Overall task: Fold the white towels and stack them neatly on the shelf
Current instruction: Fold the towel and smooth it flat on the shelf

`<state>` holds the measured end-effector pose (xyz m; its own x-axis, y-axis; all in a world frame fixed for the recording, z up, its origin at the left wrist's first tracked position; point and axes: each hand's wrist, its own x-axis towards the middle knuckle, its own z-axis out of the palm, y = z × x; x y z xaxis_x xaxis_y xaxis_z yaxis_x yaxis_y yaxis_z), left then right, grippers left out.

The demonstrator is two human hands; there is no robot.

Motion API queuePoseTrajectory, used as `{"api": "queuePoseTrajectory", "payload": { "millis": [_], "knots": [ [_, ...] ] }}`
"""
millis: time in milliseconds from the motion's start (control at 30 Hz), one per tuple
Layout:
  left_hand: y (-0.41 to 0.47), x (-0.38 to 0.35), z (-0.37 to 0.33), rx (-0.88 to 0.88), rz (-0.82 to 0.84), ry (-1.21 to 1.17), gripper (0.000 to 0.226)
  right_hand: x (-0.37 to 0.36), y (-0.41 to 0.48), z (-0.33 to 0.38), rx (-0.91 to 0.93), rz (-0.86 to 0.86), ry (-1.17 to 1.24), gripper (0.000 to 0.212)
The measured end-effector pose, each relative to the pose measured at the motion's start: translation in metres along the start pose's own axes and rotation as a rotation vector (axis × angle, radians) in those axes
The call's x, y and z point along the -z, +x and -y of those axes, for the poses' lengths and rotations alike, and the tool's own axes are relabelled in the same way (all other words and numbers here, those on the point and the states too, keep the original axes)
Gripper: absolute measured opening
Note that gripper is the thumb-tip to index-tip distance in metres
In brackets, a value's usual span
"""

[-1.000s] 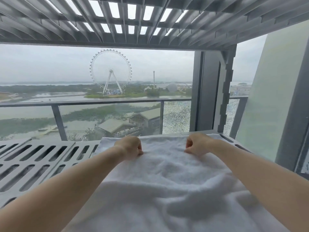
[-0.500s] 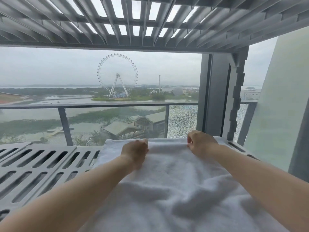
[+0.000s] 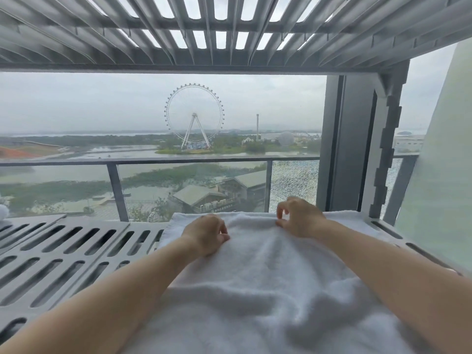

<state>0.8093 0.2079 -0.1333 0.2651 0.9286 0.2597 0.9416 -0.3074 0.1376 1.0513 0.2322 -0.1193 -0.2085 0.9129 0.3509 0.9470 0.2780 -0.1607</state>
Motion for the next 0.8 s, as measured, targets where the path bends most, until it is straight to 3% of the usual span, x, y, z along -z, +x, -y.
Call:
{"api": "queuePoseTrajectory", "payload": {
  "millis": [67,133,200,267,367,467,567,800],
  "knots": [
    [0.000,0.000,-0.002,0.001,-0.036,0.031,0.022,-0.001,0.001,0.004,0.007,-0.202,-0.035,0.012],
    [0.001,0.001,-0.004,-0.009,-0.126,0.057,0.022,-0.004,0.001,0.008,0.016,-0.250,-0.078,0.012],
    [0.000,0.002,-0.003,-0.032,-0.178,0.029,0.021,-0.009,-0.003,0.013,-0.004,-0.129,-0.074,0.017],
    [-0.002,0.004,0.000,-0.101,-0.112,-0.029,0.022,-0.014,-0.006,0.019,-0.039,-0.036,0.002,0.029],
    [-0.009,0.007,0.006,-0.178,0.144,-0.151,0.037,-0.014,-0.010,0.036,-0.070,-0.019,0.197,0.041],
    [-0.016,0.003,0.020,-0.147,0.406,-0.048,0.066,-0.023,-0.020,0.051,0.020,0.223,0.183,0.060],
    [-0.023,-0.004,0.033,-0.108,0.390,0.060,0.066,-0.033,-0.031,0.053,0.110,0.407,-0.021,0.064],
    [-0.031,0.005,0.027,-0.050,0.339,0.122,0.065,-0.032,-0.041,0.050,0.109,0.432,-0.049,0.066]
  ]
}}
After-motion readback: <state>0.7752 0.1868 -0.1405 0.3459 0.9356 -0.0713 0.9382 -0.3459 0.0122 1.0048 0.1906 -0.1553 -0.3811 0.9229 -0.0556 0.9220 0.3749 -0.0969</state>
